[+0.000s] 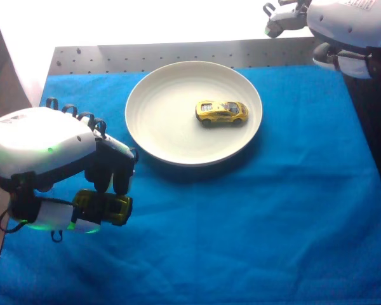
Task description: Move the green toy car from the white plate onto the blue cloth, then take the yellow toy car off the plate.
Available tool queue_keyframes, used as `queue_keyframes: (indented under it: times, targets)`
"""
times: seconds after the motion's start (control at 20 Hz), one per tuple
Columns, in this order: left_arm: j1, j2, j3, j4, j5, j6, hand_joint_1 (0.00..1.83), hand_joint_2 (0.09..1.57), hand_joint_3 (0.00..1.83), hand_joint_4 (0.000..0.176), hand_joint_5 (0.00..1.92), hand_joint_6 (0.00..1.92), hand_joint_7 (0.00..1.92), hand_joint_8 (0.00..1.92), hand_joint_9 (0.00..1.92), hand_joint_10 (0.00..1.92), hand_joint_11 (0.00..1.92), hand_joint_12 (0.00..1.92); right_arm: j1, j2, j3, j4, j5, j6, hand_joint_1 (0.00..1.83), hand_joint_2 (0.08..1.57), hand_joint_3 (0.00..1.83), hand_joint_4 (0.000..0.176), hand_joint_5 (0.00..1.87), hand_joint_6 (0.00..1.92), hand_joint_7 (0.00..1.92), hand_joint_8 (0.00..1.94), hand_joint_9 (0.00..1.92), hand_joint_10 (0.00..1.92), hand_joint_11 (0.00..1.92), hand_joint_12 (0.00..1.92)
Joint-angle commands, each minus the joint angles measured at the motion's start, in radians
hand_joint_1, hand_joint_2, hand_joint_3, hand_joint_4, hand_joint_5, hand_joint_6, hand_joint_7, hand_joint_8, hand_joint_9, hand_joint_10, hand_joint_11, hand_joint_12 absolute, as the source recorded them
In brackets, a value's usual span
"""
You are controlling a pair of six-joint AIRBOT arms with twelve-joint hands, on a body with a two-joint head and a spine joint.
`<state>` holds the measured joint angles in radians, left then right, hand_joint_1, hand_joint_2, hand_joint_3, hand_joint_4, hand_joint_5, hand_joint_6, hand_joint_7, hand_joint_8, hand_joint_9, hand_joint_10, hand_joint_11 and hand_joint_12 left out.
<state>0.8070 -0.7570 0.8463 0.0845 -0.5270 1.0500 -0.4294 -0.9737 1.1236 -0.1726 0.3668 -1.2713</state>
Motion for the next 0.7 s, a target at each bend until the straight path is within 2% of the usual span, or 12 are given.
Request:
queue_keyframes:
  times: [0.0,0.1,0.15,0.2,0.25,0.3,0.35,0.4,0.45,0.55,0.6,0.65]
  targets:
    - [0.0,0.001,-0.005,-0.009,-0.117,-0.011,1.18,1.19,0.0,0.0,0.81,1.19,0.89,1.26,0.66,1.24,0.37,1.63,0.003,0.003,0.003,0.008,0.117,-0.005,1.26,1.13,0.0,0.0,0.6,0.31,0.5,0.94,0.41,1.38,0.33,1.87]
    - [0.019,0.001,-0.007,-0.013,-0.122,-0.028,1.17,1.2,0.0,0.006,0.81,1.18,0.83,1.35,0.59,1.4,0.32,1.77,0.003,0.001,0.004,0.008,0.117,-0.005,1.29,1.1,0.0,0.0,0.63,0.33,0.54,0.95,0.45,1.4,0.37,1.88]
    - [0.028,-0.001,-0.004,-0.027,-0.127,-0.028,1.17,1.2,0.0,0.006,0.81,1.18,0.83,1.35,0.59,1.4,0.32,1.77,0.003,0.0,0.005,0.008,0.117,-0.005,1.29,1.1,0.0,0.0,0.63,0.33,0.54,0.95,0.45,1.4,0.37,1.88]
    - [0.037,-0.007,0.003,-0.044,-0.133,-0.029,0.92,1.12,0.0,0.064,0.59,0.92,0.58,0.94,0.38,1.1,0.1,1.72,0.003,0.0,0.005,0.009,0.117,-0.005,1.26,1.11,0.0,0.0,0.55,0.46,0.53,0.88,0.46,1.35,0.36,1.86]
    - [0.039,-0.008,0.005,-0.049,-0.136,-0.03,0.86,1.08,0.0,0.076,0.56,0.68,0.55,0.66,0.35,0.93,0.04,1.64,0.003,0.0,0.005,0.01,0.117,-0.005,1.22,1.12,0.0,0.0,0.5,0.52,0.53,0.86,0.44,1.31,0.27,1.87]
    - [0.04,-0.01,0.007,-0.051,-0.136,-0.03,0.86,1.08,0.0,0.076,0.56,0.68,0.55,0.66,0.35,0.93,0.04,1.64,0.002,-0.001,0.005,0.01,0.117,-0.005,1.22,1.12,0.0,0.0,0.5,0.52,0.53,0.86,0.44,1.31,0.27,1.87]
    - [0.041,-0.011,0.01,-0.056,-0.136,-0.03,0.81,1.0,0.0,0.11,0.5,0.23,0.48,0.14,0.31,0.4,0.0,1.31,0.002,-0.002,0.005,0.01,0.117,-0.005,1.21,1.12,0.0,0.0,0.48,0.55,0.53,0.8,0.4,1.24,0.05,1.91]
    - [0.042,-0.011,0.012,-0.062,-0.137,-0.03,0.81,1.0,0.0,0.11,0.5,0.23,0.48,0.14,0.31,0.4,0.0,1.31,0.002,-0.002,0.005,0.01,0.117,-0.005,1.21,1.12,0.0,0.0,0.48,0.55,0.53,0.8,0.4,1.24,0.05,1.91]
    - [0.056,-0.009,0.018,-0.096,-0.16,-0.031,0.78,0.96,0.0,0.127,0.37,0.01,0.3,0.0,0.24,0.05,0.0,0.98,0.002,-0.002,0.004,0.011,0.117,-0.005,1.16,1.12,0.0,0.0,0.53,0.47,0.55,0.78,0.41,1.23,0.14,1.89]
    - [0.067,-0.003,0.018,-0.11,-0.177,-0.033,0.76,0.94,0.0,0.132,0.35,0.0,0.27,0.0,0.22,0.03,0.0,0.98,0.001,-0.002,0.004,0.011,0.117,-0.005,1.16,1.12,0.0,0.0,0.56,0.41,0.55,0.74,0.37,1.21,0.03,1.91]
    - [0.073,0.001,0.018,-0.12,-0.187,-0.034,0.72,0.93,0.0,0.15,0.31,0.0,0.22,0.0,0.21,0.02,0.0,1.08,0.001,-0.002,0.004,0.013,0.117,-0.005,1.21,1.1,0.0,0.0,0.59,0.38,0.59,0.74,0.43,1.23,0.16,1.91]
    - [0.079,0.002,0.018,-0.13,-0.199,-0.034,0.66,0.93,0.0,0.153,0.28,0.0,0.19,0.0,0.21,0.02,0.0,1.1,0.001,-0.003,0.004,0.017,0.117,-0.005,1.15,1.11,0.0,0.0,0.6,0.37,0.59,0.73,0.42,1.22,0.17,1.89]
